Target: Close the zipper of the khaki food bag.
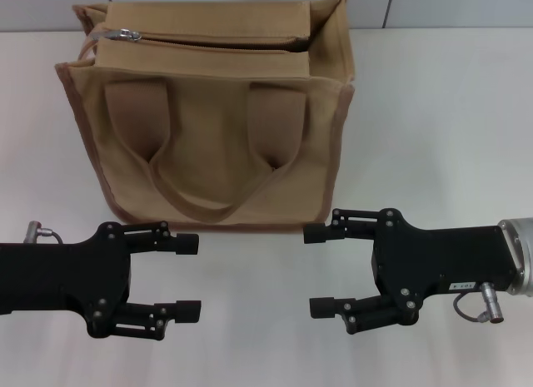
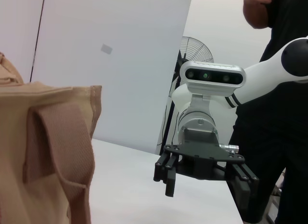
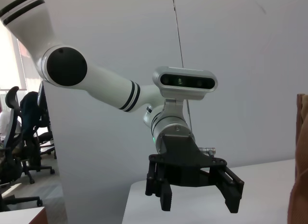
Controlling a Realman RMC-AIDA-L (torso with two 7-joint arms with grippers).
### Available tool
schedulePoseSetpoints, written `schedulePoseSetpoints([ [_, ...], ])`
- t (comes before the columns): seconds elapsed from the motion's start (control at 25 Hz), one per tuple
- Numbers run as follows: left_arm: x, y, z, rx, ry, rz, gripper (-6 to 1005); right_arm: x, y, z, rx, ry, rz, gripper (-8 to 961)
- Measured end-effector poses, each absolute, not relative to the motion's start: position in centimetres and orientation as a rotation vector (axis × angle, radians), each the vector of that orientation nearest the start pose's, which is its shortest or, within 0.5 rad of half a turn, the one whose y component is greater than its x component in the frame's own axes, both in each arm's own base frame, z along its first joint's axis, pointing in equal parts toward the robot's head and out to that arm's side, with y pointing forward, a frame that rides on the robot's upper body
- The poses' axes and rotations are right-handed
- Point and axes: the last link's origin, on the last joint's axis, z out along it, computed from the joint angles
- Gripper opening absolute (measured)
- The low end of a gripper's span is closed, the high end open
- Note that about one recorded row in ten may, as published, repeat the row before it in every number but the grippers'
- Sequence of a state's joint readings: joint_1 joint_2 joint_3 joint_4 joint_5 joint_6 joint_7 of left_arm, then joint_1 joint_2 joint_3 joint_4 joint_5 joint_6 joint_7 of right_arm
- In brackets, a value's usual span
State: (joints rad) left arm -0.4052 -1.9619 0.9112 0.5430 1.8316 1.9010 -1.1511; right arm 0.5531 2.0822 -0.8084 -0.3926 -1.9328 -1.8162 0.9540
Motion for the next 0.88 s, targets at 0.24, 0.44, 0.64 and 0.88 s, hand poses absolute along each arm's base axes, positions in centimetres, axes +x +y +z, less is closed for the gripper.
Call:
schedulePoseSetpoints([
  [0.24, -27.8, 25.4, 1.7, -3.004, -0.377, -0.942, 800, 23.5, 27.0, -4.2, -2.993, 0.158, 1.067, 815],
  [0.44, -27.7, 25.5, 1.7, -3.005, -0.374, -0.943, 798, 23.4, 27.0, -4.2, -2.994, 0.154, 1.067, 812],
  [0.64, -27.9, 25.9, 2.5, -2.943, -0.364, -0.961, 797, 23.4, 27.2, -4.2, -2.985, 0.155, 1.067, 810],
  [0.88, -29.4, 26.3, 5.2, -2.833, -0.380, -0.934, 795, 23.4, 27.2, -4.3, -2.983, 0.162, 1.067, 807],
])
